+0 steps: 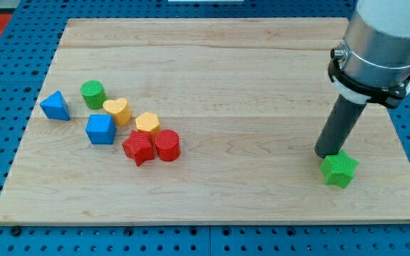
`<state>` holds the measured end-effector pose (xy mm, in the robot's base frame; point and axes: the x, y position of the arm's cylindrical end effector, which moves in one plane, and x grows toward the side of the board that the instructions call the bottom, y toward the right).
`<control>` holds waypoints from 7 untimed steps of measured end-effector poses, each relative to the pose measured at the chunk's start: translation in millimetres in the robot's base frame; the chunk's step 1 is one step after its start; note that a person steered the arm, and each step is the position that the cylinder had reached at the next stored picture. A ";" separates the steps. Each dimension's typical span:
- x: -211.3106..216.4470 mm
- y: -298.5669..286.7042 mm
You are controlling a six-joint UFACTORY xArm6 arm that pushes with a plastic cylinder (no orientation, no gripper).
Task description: Place your arm parallel to the red circle
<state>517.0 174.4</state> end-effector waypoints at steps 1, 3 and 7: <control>-12.3 -12.0; -15.1 -14.1; -18.9 -16.9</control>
<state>498.1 157.5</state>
